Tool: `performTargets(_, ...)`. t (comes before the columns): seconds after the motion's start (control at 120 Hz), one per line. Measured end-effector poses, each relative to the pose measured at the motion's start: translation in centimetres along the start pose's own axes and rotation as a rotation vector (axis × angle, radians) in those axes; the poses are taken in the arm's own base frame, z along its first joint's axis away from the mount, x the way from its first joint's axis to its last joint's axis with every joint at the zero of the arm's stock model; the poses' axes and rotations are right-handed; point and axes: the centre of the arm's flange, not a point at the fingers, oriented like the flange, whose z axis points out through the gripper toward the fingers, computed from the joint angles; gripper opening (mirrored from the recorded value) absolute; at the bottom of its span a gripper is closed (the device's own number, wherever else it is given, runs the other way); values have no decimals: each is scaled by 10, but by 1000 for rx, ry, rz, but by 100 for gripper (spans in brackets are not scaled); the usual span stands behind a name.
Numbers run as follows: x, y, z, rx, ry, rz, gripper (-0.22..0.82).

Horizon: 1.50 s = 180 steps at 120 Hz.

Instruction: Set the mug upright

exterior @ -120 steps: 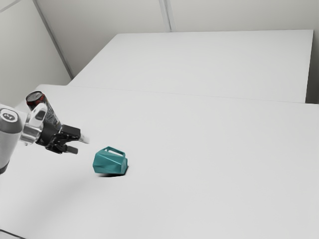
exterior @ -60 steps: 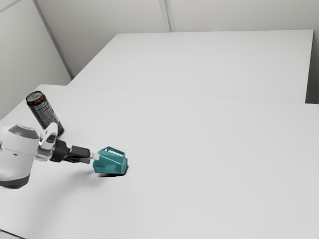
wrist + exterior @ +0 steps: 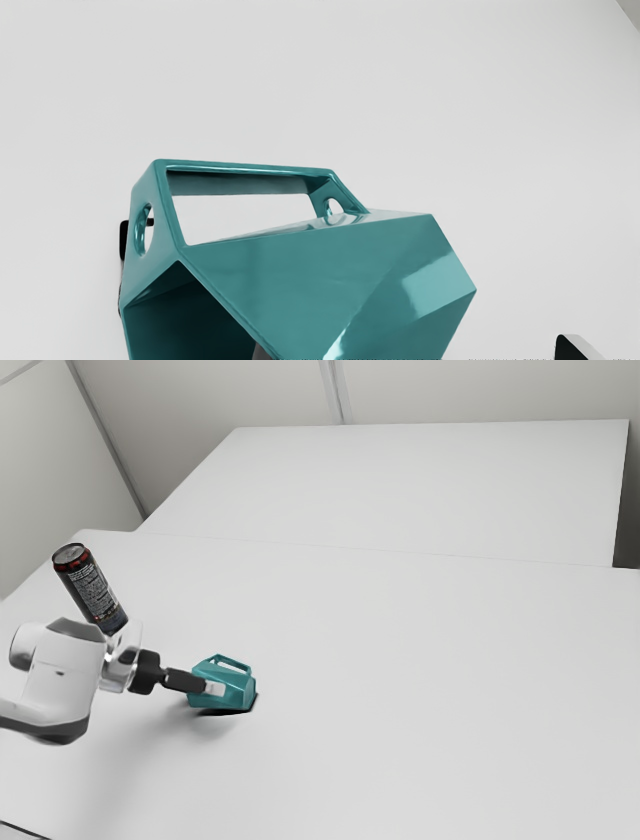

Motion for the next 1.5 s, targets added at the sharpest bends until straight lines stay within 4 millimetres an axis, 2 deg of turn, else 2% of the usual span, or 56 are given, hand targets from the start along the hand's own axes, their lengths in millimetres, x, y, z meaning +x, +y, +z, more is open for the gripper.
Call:
performTargets(0.067, -2, 3, 1, -8, 13, 21, 56)
performTargets(0.167, 3, 9, -4, -11, 43, 69, 43)
performTargets(0.267, 9, 13, -8, -12, 66, 116, 34)
performTargets(0.492, 17, 34, 14, -57, 78, 185, 22)
performTargets(0.633, 21, 39, 18, -64, 98, 206, 2)
performTargets(0.792, 24, 41, 16, -61, 114, 230, -10)
performTargets(1.158, 32, 50, 11, -54, 124, 307, -17)
performTargets(1.333, 37, 58, 7, -63, -16, 416, -18)
performTargets(1.5, 50, 76, -18, -33, -197, 570, -18)
